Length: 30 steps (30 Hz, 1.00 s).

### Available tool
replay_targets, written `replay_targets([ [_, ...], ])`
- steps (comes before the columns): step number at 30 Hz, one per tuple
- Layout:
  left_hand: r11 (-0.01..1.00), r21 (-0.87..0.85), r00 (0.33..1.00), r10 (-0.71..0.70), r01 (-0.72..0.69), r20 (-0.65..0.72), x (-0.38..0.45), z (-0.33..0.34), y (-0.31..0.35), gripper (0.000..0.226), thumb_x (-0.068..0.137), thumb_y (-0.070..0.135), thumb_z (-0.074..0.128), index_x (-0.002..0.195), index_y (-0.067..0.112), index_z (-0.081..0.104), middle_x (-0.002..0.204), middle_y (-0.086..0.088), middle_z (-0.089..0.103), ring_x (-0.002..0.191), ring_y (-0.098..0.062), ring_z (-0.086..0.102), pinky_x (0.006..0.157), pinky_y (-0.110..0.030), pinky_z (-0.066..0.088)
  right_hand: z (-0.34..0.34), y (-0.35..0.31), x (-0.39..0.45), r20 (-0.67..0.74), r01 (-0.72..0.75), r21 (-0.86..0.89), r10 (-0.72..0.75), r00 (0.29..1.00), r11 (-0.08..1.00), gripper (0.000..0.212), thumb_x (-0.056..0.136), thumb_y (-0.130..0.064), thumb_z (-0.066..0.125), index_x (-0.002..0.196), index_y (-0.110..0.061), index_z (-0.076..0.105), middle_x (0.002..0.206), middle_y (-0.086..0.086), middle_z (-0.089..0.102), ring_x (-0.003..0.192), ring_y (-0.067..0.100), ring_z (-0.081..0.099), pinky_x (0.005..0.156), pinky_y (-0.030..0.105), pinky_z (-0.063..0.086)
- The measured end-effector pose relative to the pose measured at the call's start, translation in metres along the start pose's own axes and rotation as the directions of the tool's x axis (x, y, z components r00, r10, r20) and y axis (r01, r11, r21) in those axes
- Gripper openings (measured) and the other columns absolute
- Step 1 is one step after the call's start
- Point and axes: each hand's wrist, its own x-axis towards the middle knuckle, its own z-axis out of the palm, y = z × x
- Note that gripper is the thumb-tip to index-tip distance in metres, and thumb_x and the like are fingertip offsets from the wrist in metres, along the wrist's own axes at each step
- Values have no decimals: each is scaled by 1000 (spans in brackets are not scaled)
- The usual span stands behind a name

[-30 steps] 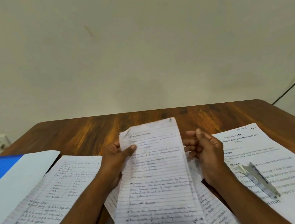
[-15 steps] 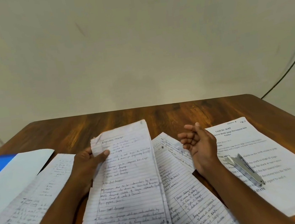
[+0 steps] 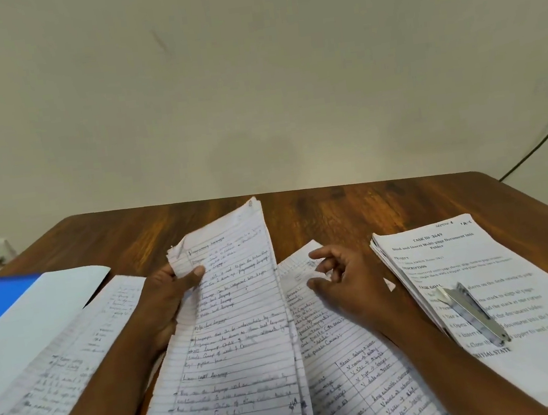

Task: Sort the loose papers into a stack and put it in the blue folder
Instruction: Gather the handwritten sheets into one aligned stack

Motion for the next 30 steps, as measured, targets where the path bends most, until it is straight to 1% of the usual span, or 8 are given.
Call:
replay_targets([
  [3,997,-72,1000,-16,18,26,2,-5,-1,45,98,5,59,143,9,60,141,-18,66,131,-43,61,112,-64,44,-1,-7,-7,15,105,-195,-104,994,975,45,83,-27,89,124,-33,71,106,-13,71,82,2,62,73,19,55],
  [6,996,-82,998,-31,35,45,4,-6,-2,43,99,5,57,142,10,61,140,-20,66,132,-44,60,110,-63,45,2,-10,-13,139,323,-383,-291,946,866,46,88,-46,79,131,-32,68,128,-14,67,109,4,62,96,24,53],
  [14,993,-114,998,-27,33,51,-2,3,4,36,101,2,54,134,10,67,132,-18,71,115,-36,72,93,-49,59,6,-13,-14,196,434,-466,-388,900,771,37,95,-47,69,127,-29,72,122,-10,70,106,7,64,90,19,49],
  [17,985,-159,996,-56,66,64,-3,3,6,38,97,5,58,133,12,69,135,-19,69,115,-36,72,94,-51,58,5,-13,-12,125,394,-487,-385,915,779,21,98,-35,69,115,-25,78,105,-9,75,91,5,65,85,25,58],
  [20,976,-194,994,-89,100,63,-5,4,10,42,95,9,60,136,7,65,129,-19,72,100,-31,78,83,-46,65,-9,-11,-6,-91,196,-417,-255,963,888,11,98,-27,70,104,-22,78,94,-7,74,82,9,67,73,28,57],
  [24,968,-216,991,-115,126,61,-10,7,15,33,100,7,57,132,5,66,113,-17,77,84,-26,80,65,-38,66,-33,-6,8,-428,-43,-351,-119,896,935,7,91,-14,71,86,-14,77,78,4,74,70,25,68,65,26,45],
  [28,969,-211,991,-120,129,54,-13,10,17,26,105,5,51,126,6,68,108,-15,79,81,-25,80,61,-36,65,-56,-13,8,-466,-139,-529,-149,872,837,10,94,-6,74,101,-11,79,95,10,77,77,25,69,66,28,50],
  [30,970,-202,991,-120,131,65,-14,11,18,25,106,5,49,124,6,68,105,-14,80,80,-24,80,60,-35,65,-67,-15,9,-474,-187,-613,-168,864,768,4,94,-7,73,97,-7,76,95,14,73,79,33,68,66,33,51],
])
